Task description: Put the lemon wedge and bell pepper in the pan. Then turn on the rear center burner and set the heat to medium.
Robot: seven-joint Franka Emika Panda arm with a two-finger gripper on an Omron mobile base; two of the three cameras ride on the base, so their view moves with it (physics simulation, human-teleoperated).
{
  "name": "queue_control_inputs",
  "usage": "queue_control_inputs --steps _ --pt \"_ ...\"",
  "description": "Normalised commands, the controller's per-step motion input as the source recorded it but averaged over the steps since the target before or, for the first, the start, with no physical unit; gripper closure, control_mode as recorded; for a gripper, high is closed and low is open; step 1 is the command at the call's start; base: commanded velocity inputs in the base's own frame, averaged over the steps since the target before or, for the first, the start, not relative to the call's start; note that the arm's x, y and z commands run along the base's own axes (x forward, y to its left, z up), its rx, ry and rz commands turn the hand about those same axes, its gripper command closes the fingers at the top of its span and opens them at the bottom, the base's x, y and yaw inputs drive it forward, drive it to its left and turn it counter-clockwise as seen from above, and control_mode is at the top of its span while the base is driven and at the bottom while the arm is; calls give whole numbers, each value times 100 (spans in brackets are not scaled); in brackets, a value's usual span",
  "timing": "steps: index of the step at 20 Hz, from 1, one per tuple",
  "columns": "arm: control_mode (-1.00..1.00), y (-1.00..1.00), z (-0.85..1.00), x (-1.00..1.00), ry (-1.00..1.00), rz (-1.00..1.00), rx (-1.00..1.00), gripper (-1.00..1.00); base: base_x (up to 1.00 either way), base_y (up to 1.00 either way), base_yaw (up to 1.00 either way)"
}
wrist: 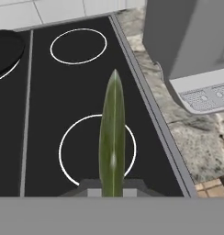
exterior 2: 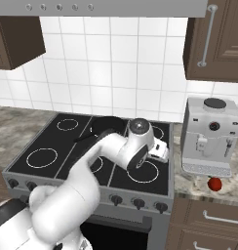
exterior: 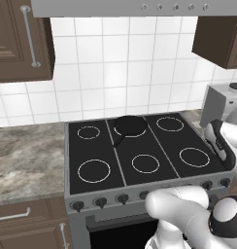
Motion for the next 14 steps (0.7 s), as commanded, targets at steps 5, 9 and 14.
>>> queue_control_inputs --steps 5,9,14 --pt "-100 55 11 24 0 0 -6 100 0 0 0" --pt "-100 44 6 35 0 2 -3 100 0 0 0" --pt "-100 43 5 40 0 4 -1 100 0 0 0"
